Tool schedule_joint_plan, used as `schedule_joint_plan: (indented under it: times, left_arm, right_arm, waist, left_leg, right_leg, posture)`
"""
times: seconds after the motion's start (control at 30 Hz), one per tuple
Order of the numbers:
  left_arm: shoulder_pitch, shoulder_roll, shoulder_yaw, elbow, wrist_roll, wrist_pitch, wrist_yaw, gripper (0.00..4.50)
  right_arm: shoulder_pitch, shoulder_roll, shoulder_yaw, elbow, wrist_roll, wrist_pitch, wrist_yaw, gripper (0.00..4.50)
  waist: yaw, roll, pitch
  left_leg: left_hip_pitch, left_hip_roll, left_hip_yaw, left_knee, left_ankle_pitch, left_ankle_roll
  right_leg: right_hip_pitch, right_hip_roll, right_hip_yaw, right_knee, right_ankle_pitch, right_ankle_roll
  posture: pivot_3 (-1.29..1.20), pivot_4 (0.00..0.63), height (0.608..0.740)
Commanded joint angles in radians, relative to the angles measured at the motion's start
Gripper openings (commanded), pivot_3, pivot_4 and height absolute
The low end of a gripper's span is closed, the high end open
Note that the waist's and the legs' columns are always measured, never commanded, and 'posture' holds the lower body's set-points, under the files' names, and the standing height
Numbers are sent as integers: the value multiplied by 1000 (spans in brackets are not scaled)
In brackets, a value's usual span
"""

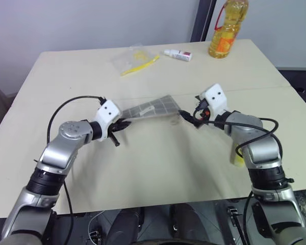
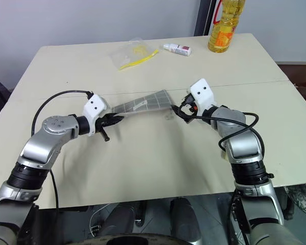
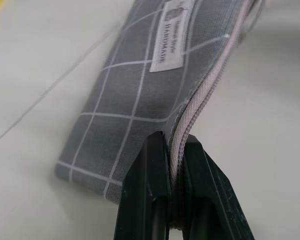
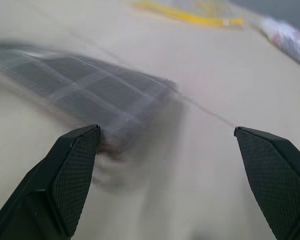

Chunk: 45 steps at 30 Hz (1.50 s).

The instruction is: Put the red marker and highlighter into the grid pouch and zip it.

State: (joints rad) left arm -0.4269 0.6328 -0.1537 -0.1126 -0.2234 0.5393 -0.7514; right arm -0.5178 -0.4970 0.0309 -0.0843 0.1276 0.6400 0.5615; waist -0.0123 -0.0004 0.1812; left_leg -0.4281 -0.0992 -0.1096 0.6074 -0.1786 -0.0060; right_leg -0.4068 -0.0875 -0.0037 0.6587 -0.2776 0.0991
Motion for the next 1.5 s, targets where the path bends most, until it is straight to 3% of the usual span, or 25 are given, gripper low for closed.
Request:
schedule_joint_plan:
  times: [0.03, 0.17, 0.23, 0.3, 0.5, 0.73, 0.77, 0.83, 0.97, 1.2, 1.37, 1.5]
  left_arm:
    - [28, 6, 14, -46, 9, -18, -5, 0]
    - [64, -6, 38, -38, 16, -64, 5, 0]
    - [89, 0, 41, -22, 38, -118, 9, 0]
    - [107, 0, 42, -12, 54, -161, 14, 0]
    - [150, -4, 40, -13, 68, -201, 11, 0]
    - [182, -10, 48, -16, 54, -185, 9, 0]
    - [185, -15, 57, -15, 44, -177, 12, 795]
    - [189, -13, 65, -19, 35, -172, 6, 1591]
    - [208, 12, 94, -21, 20, -199, -20, 3607]
    - [256, 102, 151, 35, 35, -407, -136, 3607]
    - [219, 179, 161, 210, 122, -651, -156, 3607]
    - [124, 157, 136, 386, 190, -833, -126, 3607]
  right_arm:
    - [-25, -4, -14, 25, -16, -45, -21, 4459]
    - [-35, 12, -10, 73, -13, -82, -25, 4459]
    - [-38, 31, -20, 102, 8, -91, -18, 3925]
    - [-43, 42, -19, 129, 15, -99, -12, 3088]
    - [-62, 76, 11, 210, -6, -136, -24, 17]
    - [-81, 129, 51, 268, -48, -177, -65, 17]
    - [-83, 135, 56, 274, -52, -182, -65, 0]
    - [-86, 141, 60, 283, -57, -189, -66, 0]
    - [-101, 152, 65, 313, -68, -201, -71, 0]
    - [-150, 168, 62, 410, -99, -241, -92, 0]
    - [-180, 175, 58, 477, -111, -273, -98, 0]
    - [-201, 187, 57, 533, -117, -285, -104, 0]
  waist:
    - [1, 0, 0]
    - [0, 0, 0]
    - [-1, 0, 0]
    - [-1, 0, 0]
    - [0, 0, 0]
    - [-1, 0, 0]
    - [-1, 0, 0]
    - [-1, 0, 0]
    - [-1, 0, 0]
    - [-2, 0, 0]
    - [-2, 1, 0]
    - [2, 1, 0]
  left_leg:
    - [0, 0, 0, 0, 0, 0]
    - [0, 0, 0, 0, 0, 0]
    - [0, 0, 0, -1, 0, 0]
    - [0, 0, 0, -1, 0, 0]
    - [0, 0, 0, -1, 0, 0]
    - [0, 0, 0, -1, 0, 0]
    - [0, 0, 0, -1, 0, 0]
    - [0, 0, 0, -1, 0, 0]
    - [0, 0, 0, -1, 0, 0]
    - [0, 1, 0, -3, 0, 0]
    - [0, 1, 0, -3, 0, 0]
    - [0, 0, 0, -3, 0, 0]
  right_leg:
    - [0, 0, 0, 0, 0, 0]
    - [0, 0, 0, -2, 0, 0]
    - [0, 0, 0, -2, 0, 0]
    - [0, 0, 0, -2, 0, 0]
    - [1, 0, 0, -3, 0, 0]
    - [1, 0, 0, -3, 0, 0]
    - [1, 0, 0, -3, 0, 0]
    - [1, 0, 0, -3, 0, 0]
    - [1, 0, 0, -3, 0, 0]
    - [0, 0, 0, -3, 0, 0]
    - [-1, 0, 0, -3, -1, -3]
    - [-2, 0, 0, -3, -1, -2]
  posture:
    - [0, 150, 740]
    - [0, 150, 740]
    - [0, 150, 740]
    - [0, 150, 740]
    - [0, 150, 740]
    - [0, 150, 740]
    - [0, 150, 740]
    - [0, 150, 740]
    - [0, 150, 740]
    - [0, 150, 740]
    - [0, 150, 740]
    - [0, 150, 740]
